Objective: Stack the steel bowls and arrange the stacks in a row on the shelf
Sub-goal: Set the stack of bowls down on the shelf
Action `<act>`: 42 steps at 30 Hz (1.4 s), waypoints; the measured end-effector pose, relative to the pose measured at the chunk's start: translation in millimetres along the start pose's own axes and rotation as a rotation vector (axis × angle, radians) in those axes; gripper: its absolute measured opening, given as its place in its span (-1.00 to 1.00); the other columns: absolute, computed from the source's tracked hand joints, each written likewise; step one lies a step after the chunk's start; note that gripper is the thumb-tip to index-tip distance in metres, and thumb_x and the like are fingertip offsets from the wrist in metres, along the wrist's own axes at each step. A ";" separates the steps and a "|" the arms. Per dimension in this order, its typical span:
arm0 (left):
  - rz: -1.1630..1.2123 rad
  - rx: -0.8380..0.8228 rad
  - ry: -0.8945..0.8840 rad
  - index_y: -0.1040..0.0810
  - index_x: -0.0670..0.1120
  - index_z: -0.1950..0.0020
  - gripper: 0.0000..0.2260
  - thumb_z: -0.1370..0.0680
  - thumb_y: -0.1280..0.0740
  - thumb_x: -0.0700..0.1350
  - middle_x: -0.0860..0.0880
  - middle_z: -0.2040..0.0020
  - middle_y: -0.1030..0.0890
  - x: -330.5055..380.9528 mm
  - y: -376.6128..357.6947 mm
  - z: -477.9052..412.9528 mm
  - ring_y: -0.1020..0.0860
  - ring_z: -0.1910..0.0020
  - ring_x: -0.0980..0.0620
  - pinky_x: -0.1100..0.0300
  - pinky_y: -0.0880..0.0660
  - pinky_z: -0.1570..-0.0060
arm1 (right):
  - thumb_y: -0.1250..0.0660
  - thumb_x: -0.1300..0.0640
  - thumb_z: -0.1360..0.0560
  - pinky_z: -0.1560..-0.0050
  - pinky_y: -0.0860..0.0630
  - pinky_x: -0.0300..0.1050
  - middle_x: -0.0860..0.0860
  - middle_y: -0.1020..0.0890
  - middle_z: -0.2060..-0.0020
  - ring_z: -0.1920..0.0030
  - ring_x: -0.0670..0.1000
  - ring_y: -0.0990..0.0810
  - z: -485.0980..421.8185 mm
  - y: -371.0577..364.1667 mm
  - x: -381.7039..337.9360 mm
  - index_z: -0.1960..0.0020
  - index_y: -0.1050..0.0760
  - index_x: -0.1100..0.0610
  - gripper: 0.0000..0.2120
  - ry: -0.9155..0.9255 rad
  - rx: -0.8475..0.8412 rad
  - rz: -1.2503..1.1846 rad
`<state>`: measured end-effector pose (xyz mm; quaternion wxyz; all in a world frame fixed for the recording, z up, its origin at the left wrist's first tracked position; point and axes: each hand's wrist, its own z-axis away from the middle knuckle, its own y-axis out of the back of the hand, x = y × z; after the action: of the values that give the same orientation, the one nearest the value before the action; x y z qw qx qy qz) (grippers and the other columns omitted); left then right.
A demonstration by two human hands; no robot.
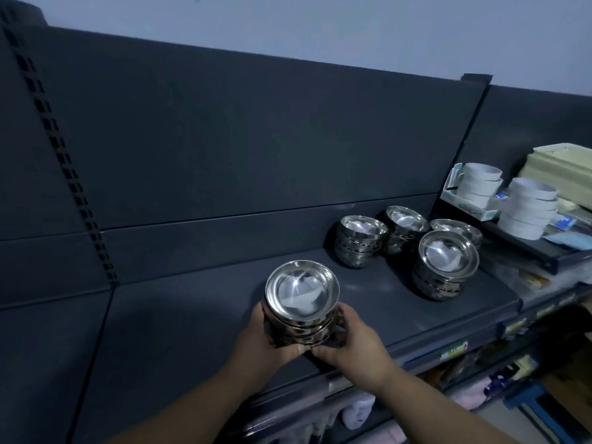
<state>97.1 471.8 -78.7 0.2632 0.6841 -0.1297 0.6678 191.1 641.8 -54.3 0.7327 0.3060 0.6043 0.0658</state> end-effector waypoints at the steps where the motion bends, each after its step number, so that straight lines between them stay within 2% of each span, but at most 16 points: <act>1: -0.015 0.015 0.009 -0.36 0.07 -0.29 -0.26 -0.20 -0.61 -0.13 0.07 -0.10 -0.64 -1.3 1.6 -2.1 -0.60 -0.12 0.12 0.32 -0.55 -0.02 | -0.57 0.05 -0.30 -0.24 -0.53 -0.10 -0.20 -0.60 -0.14 -0.16 -0.18 -0.58 -5.5 -2.3 2.3 -0.39 -0.28 -0.08 -0.25 -0.009 -0.013 -0.016; 3: -0.051 0.035 0.006 -0.33 0.10 -0.29 -0.30 -0.27 -0.60 -0.18 0.16 -0.09 -0.60 -0.8 4.1 -3.2 -0.55 -0.08 0.26 0.51 -0.47 0.09 | -0.56 0.07 -0.31 -0.25 -0.53 -0.11 -0.20 -0.60 -0.14 -0.15 -0.19 -0.58 -12.5 -5.8 5.8 -0.41 -0.26 -0.07 -0.23 -0.014 -0.030 -0.033; 5: -0.111 0.048 0.001 -0.28 0.12 -0.34 -0.28 -0.31 -0.58 -0.15 0.23 -0.10 -0.54 -1.1 5.6 -4.0 -0.51 -0.07 0.31 0.57 -0.41 0.12 | -0.55 0.11 -0.33 -0.25 -0.52 -0.15 -0.20 -0.59 -0.15 -0.15 -0.21 -0.58 -17.8 -5.8 9.4 -0.42 -0.24 -0.09 -0.23 -0.005 -0.040 -0.037; 8: -0.182 0.052 0.016 -0.25 0.12 -0.38 -0.25 -0.31 -0.58 -0.08 0.23 -0.13 -0.50 0.5 7.9 -4.5 -0.50 -0.15 0.19 0.42 -0.38 -0.02 | -0.56 0.06 -0.30 -0.28 -0.50 -0.12 -0.21 -0.59 -0.14 -0.16 -0.19 -0.57 -26.0 -0.8 16.1 -0.39 -0.24 -0.17 -0.22 0.005 -0.071 -0.030; 10: -0.210 0.058 0.044 -0.25 0.17 -0.33 -0.27 -0.30 -0.59 -0.05 0.20 -0.16 -0.49 1.2 9.0 -3.7 -0.49 -0.19 0.17 0.32 -0.38 -0.13 | -0.57 0.01 -0.25 -0.29 -0.50 -0.09 -0.22 -0.58 -0.15 -0.19 -0.16 -0.56 -29.8 3.6 22.3 -0.33 -0.24 -0.27 -0.22 0.007 -0.101 -0.020; 12: -0.205 0.087 0.074 -0.25 0.16 -0.34 -0.23 -0.27 -0.61 -0.04 0.14 -0.23 -0.51 2.6 9.5 -2.0 -0.51 -0.22 0.14 0.23 -0.42 -0.23 | -0.60 0.01 -0.22 -0.28 -0.48 -0.16 -0.23 -0.54 -0.17 -0.22 -0.16 -0.53 -31.0 10.3 24.0 -0.27 -0.22 -0.34 -0.20 0.023 -0.134 0.001; 15: -0.213 0.134 0.093 -0.19 0.12 -0.47 -0.05 -0.20 -0.63 0.01 0.13 -0.27 -0.52 7.6 7.6 0.7 -0.50 -0.24 0.16 0.15 -0.44 -0.29 | -0.64 -0.04 -0.15 -0.30 -0.41 -0.19 -0.19 -0.47 -0.28 -0.29 -0.14 -0.46 -35.4 23.5 18.9 -0.42 -0.19 -0.23 -0.03 0.071 -0.184 0.030; 18: -0.227 0.180 0.084 -0.22 0.14 -0.43 -0.10 -0.22 -0.64 -0.08 0.21 -0.21 -0.52 13.8 -0.2 1.1 -0.50 -0.18 0.24 0.42 -0.41 -0.14 | -0.63 -0.13 -0.11 -0.39 -0.37 -0.10 -0.14 -0.42 -0.36 -0.36 -0.11 -0.39 -46.9 35.5 9.8 -0.51 -0.13 -0.09 0.10 0.141 -0.192 0.115; 20: -0.233 0.221 0.067 -0.21 0.16 -0.43 -0.10 -0.23 -0.63 -0.11 0.30 -0.15 -0.49 17.6 -6.1 0.6 -0.49 -0.14 0.29 0.52 -0.36 -0.05 | -0.63 -0.13 -0.11 -0.38 -0.39 -0.09 -0.14 -0.44 -0.35 -0.34 -0.11 -0.42 -56.4 40.6 5.4 -0.51 -0.16 -0.08 0.09 0.189 -0.211 0.122; 24: -0.224 0.270 0.049 -0.23 0.20 -0.40 -0.09 -0.19 -0.65 -0.09 0.41 -0.14 -0.47 14.6 -11.9 -2.0 -0.47 -0.17 0.35 0.47 -0.37 -0.11 | -0.66 0.02 -0.17 -0.31 -0.42 -0.22 -0.19 -0.53 -0.23 -0.25 -0.17 -0.48 -70.1 39.8 3.7 -0.44 -0.26 -0.10 -0.06 0.266 -0.262 0.079; 27: -0.222 0.285 0.059 -0.25 0.30 -0.33 -0.10 -0.11 -0.64 0.02 0.46 -0.12 -0.49 11.5 -12.3 -3.7 -0.46 -0.18 0.41 0.39 -0.40 -0.19 | -0.66 0.06 -0.17 -0.20 -0.38 -0.41 -0.25 -0.52 -0.18 -0.22 -0.24 -0.47 -72.9 35.2 8.7 -0.42 -0.30 -0.10 -0.08 0.281 -0.247 0.011; 29: -0.226 0.289 0.057 -0.24 0.36 -0.30 -0.11 -0.08 -0.62 0.07 0.44 -0.16 -0.48 11.9 -12.7 -5.1 -0.44 -0.22 0.38 0.35 -0.38 -0.24 | -0.66 0.05 -0.16 -0.13 -0.32 -0.54 -0.28 -0.51 -0.19 -0.23 -0.28 -0.45 -72.3 33.7 13.7 -0.41 -0.30 -0.12 -0.08 0.286 -0.229 -0.027; 31: -0.228 0.288 0.049 -0.22 0.42 -0.25 -0.12 -0.09 -0.62 0.04 0.42 -0.20 -0.45 15.5 -12.7 -5.9 -0.41 -0.26 0.37 0.33 -0.34 -0.28 | -0.66 0.02 -0.15 -0.10 -0.31 -0.59 -0.31 -0.50 -0.21 -0.25 -0.31 -0.43 -71.5 33.7 17.0 -0.40 -0.29 -0.16 -0.08 0.294 -0.210 -0.057; 34: -0.256 0.291 0.027 -0.20 0.40 -0.30 -0.08 -0.08 -0.61 0.05 0.33 -0.26 -0.45 25.3 -9.5 -6.9 -0.40 -0.32 0.28 0.26 -0.32 -0.35 | -0.66 -0.01 -0.15 -0.18 -0.32 -0.47 -0.30 -0.50 -0.23 -0.28 -0.28 -0.42 -71.1 34.0 16.8 -0.38 -0.28 -0.19 -0.10 0.298 -0.192 -0.082; 37: -0.305 0.255 0.037 -0.15 0.22 -0.47 0.02 -0.12 -0.59 0.03 0.18 -0.35 -0.45 30.6 -4.9 -6.2 -0.40 -0.36 0.19 0.16 -0.34 -0.39 | -0.65 -0.02 -0.16 -0.24 -0.38 -0.30 -0.27 -0.51 -0.22 -0.26 -0.23 -0.44 -68.4 31.8 17.3 -0.37 -0.27 -0.17 -0.10 0.285 -0.181 -0.066; 42: -0.373 0.209 0.055 -0.09 0.15 -0.51 0.04 -0.16 -0.59 0.01 0.15 -0.39 -0.41 29.1 -7.0 -0.5 -0.37 -0.38 0.19 0.10 -0.33 -0.41 | -0.65 0.00 -0.18 -0.17 -0.35 -0.33 -0.28 -0.50 -0.18 -0.23 -0.20 -0.45 -62.6 28.1 20.5 -0.39 -0.23 -0.16 -0.09 0.296 -0.191 0.001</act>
<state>102.5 483.0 -51.4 0.3134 0.7014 0.0763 0.6357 146.2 697.1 -61.9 0.6616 0.2222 0.6963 0.1674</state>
